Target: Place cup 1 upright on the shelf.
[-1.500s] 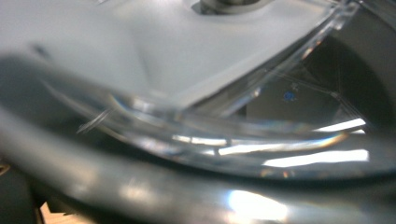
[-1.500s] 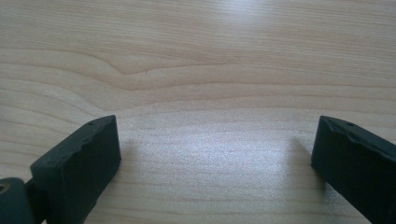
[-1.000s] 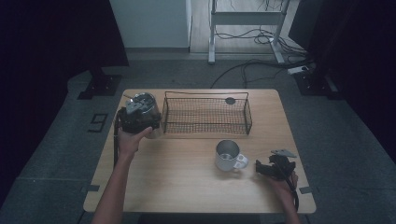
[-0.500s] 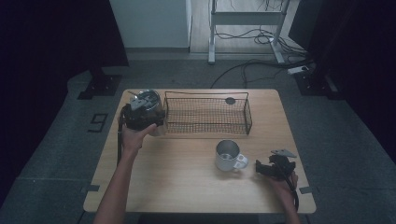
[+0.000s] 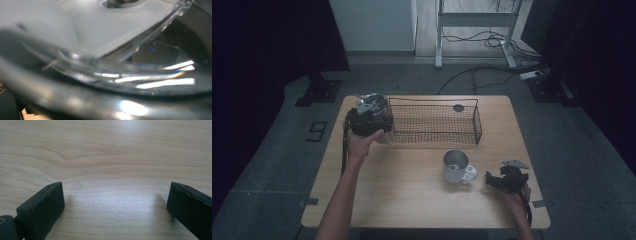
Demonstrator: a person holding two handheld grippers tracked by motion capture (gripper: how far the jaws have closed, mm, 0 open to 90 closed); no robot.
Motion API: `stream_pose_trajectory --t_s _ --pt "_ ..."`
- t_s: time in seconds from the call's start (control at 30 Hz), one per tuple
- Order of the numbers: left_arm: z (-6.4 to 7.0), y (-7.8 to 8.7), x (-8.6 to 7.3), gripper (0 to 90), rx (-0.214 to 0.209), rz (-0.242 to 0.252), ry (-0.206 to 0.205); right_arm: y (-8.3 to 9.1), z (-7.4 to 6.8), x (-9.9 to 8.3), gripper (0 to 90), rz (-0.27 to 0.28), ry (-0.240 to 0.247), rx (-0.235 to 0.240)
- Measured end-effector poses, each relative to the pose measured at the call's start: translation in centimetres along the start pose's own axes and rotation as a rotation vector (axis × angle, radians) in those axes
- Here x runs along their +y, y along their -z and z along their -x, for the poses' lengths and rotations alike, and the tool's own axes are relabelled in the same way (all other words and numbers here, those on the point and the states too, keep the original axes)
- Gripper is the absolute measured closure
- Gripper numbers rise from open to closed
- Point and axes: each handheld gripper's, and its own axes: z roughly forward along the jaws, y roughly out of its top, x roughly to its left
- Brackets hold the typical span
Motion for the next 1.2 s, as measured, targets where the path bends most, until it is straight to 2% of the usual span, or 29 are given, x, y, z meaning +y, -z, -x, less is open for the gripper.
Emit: stream_pose_trajectory --t_s 0.23,0.33,0.6,1.2 --pt "0.2 -0.5 0.6 4.1 0.002 0.002 0.017 0.0 0.0 0.0 1.1 0.000 0.001 0.000" --pt "0.4 -0.9 0.8 4.1 0.010 -0.009 0.009 0.0 0.0 0.0 1.0 0.000 0.001 0.000" --pt "0.9 -2.0 1.4 4.0 -0.013 -0.002 0.039 0.0 0.0 0.0 1.1 0.000 0.001 0.000" --pt "1.6 -3.7 2.2 4.1 -0.020 -0.016 0.042 0.0 0.0 0.0 1.1 0.000 0.001 0.000"
